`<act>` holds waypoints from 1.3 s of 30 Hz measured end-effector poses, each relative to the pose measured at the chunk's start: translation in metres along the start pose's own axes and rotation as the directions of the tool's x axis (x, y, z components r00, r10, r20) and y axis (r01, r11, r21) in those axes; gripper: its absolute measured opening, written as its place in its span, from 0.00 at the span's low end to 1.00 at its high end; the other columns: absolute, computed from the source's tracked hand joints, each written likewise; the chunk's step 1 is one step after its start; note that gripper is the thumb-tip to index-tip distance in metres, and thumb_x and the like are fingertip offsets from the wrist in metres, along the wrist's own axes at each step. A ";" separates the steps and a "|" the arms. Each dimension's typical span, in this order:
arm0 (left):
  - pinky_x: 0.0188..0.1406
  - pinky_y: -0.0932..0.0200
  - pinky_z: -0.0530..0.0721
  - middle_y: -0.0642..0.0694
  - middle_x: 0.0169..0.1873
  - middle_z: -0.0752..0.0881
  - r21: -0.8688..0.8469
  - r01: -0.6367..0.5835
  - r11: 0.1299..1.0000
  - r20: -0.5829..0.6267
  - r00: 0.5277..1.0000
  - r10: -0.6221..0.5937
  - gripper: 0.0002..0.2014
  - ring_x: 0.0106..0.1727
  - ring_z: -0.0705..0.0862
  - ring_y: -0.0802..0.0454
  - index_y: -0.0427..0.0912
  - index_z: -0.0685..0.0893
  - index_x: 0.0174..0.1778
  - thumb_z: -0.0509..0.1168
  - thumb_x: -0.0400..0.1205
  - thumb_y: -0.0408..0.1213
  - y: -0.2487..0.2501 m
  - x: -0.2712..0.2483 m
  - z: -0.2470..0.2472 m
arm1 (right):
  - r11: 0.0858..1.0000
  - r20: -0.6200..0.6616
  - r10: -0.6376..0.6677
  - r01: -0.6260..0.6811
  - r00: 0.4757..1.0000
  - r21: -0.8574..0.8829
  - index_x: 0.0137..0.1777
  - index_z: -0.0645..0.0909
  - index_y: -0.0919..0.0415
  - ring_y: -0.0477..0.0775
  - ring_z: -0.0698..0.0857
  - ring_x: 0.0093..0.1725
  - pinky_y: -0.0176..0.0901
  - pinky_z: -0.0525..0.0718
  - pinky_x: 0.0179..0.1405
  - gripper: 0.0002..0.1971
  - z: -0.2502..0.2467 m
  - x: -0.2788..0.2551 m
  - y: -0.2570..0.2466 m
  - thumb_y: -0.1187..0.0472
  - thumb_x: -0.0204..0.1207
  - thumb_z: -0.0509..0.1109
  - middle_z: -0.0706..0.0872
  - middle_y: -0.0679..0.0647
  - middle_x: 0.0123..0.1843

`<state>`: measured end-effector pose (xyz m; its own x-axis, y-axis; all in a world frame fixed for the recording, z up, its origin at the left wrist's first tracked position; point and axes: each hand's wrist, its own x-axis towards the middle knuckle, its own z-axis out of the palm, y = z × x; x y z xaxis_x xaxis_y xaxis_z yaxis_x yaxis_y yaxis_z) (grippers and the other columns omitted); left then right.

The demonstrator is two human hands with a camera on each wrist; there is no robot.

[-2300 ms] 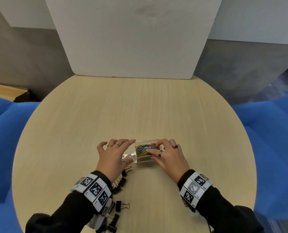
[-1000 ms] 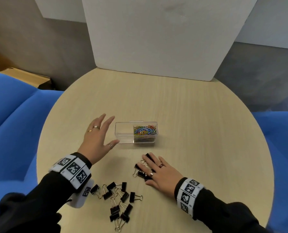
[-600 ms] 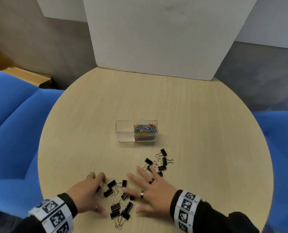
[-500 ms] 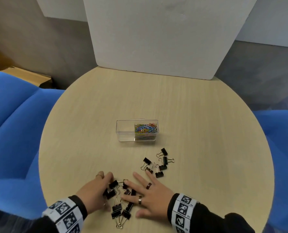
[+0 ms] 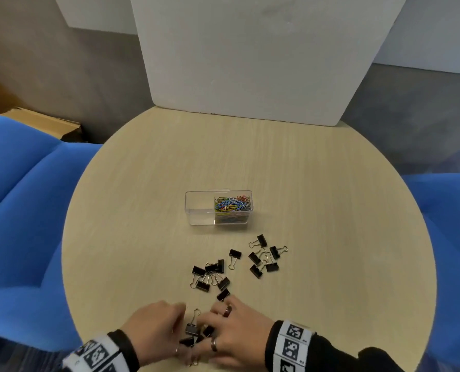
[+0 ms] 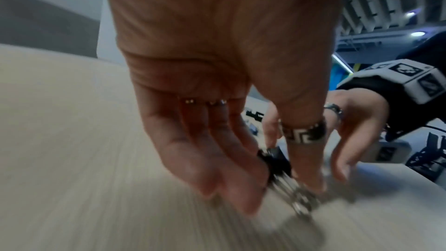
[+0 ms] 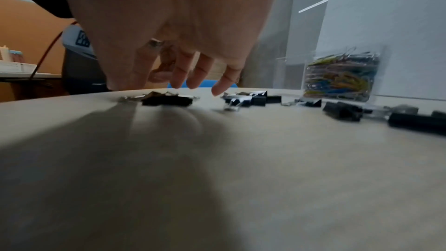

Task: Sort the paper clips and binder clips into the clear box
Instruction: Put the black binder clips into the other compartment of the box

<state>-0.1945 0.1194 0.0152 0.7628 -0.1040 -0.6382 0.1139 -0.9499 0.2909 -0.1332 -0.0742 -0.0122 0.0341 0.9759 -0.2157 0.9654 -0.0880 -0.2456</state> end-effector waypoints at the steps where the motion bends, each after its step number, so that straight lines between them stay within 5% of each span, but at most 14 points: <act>1: 0.38 0.59 0.70 0.57 0.30 0.67 -0.008 0.008 1.000 0.057 0.998 -0.008 0.14 0.44 0.78 0.47 0.52 0.68 0.43 0.65 0.72 0.54 0.001 -0.002 0.007 | 0.999 0.013 -0.028 0.029 1.000 -0.020 0.63 0.73 0.32 0.45 0.74 0.52 0.43 0.79 0.53 0.15 0.004 -0.001 -0.003 0.40 0.76 0.61 0.72 0.45 0.62; 5: 0.45 0.55 0.77 0.54 0.33 0.72 -0.076 -0.003 0.997 0.048 0.999 0.007 0.17 0.57 0.82 0.42 0.50 0.74 0.57 0.62 0.73 0.48 0.010 0.005 0.023 | 0.996 -0.048 0.075 -0.073 0.996 0.048 0.62 0.72 0.31 0.44 0.75 0.48 0.40 0.79 0.48 0.13 0.012 -0.010 0.005 0.42 0.79 0.57 0.76 0.43 0.54; 9: 0.38 0.59 0.68 0.51 0.41 0.76 -0.171 -0.021 0.985 -0.130 0.992 -0.002 0.12 0.45 0.77 0.49 0.52 0.69 0.50 0.62 0.78 0.52 0.018 0.023 0.017 | 0.968 -0.148 0.247 -0.237 0.958 0.083 0.57 0.78 0.34 0.44 0.77 0.48 0.39 0.79 0.45 0.12 0.007 -0.022 0.034 0.43 0.77 0.57 0.80 0.42 0.51; 13: 0.38 0.68 0.73 0.57 0.47 0.76 -0.287 -0.039 0.957 -0.381 0.921 -0.077 0.13 0.45 0.75 0.58 0.53 0.71 0.60 0.60 0.81 0.51 0.020 0.030 0.007 | 0.838 -0.266 0.538 -0.474 0.800 0.271 0.52 0.83 0.43 0.44 0.81 0.48 0.42 0.85 0.45 0.14 -0.006 -0.029 0.055 0.45 0.74 0.58 0.82 0.44 0.50; 16: 0.60 0.65 0.76 0.54 0.63 0.72 -0.285 -0.047 0.957 -0.517 0.849 -0.112 0.21 0.61 0.73 0.57 0.52 0.69 0.69 0.62 0.81 0.47 0.017 0.041 0.001 | 0.732 -0.176 0.660 -0.572 0.731 0.370 0.62 0.78 0.46 0.48 0.76 0.59 0.46 0.79 0.61 0.18 -0.014 -0.028 0.062 0.43 0.76 0.59 0.76 0.47 0.61; 21: 0.67 0.55 0.75 0.48 0.72 0.67 -0.279 0.074 0.957 -0.460 0.865 -0.201 0.27 0.70 0.68 0.47 0.52 0.65 0.75 0.64 0.80 0.45 0.016 0.065 -0.014 | 0.710 0.009 0.651 -0.613 0.759 0.346 0.74 0.66 0.44 0.50 0.65 0.69 0.45 0.68 0.70 0.31 -0.015 -0.013 0.055 0.39 0.71 0.67 0.66 0.46 0.71; 32: 0.63 0.58 0.77 0.45 0.63 0.75 -0.169 0.109 0.980 -0.369 0.914 -0.165 0.20 0.67 0.71 0.47 0.48 0.69 0.69 0.61 0.80 0.36 0.019 0.080 -0.019 | 0.617 0.019 0.722 -0.657 0.692 0.433 0.61 0.78 0.53 0.50 0.68 0.67 0.40 0.72 0.65 0.14 -0.009 -0.007 0.051 0.51 0.77 0.65 0.74 0.50 0.64; 39: 0.55 0.60 0.79 0.46 0.54 0.77 -0.369 0.068 0.927 -0.361 0.908 -0.211 0.17 0.56 0.77 0.50 0.48 0.76 0.62 0.64 0.77 0.33 0.005 0.078 -0.024 | 0.527 0.009 0.751 -0.609 0.660 0.593 0.53 0.79 0.52 0.44 0.73 0.60 0.31 0.72 0.62 0.08 -0.007 -0.013 0.053 0.59 0.75 0.68 0.73 0.46 0.58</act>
<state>-0.1190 0.1138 -0.0161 0.8988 0.2125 -0.3835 0.3929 -0.7786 0.4893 -0.0807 -0.0898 -0.0159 0.7454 0.5759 -0.3357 0.3349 -0.7590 -0.5583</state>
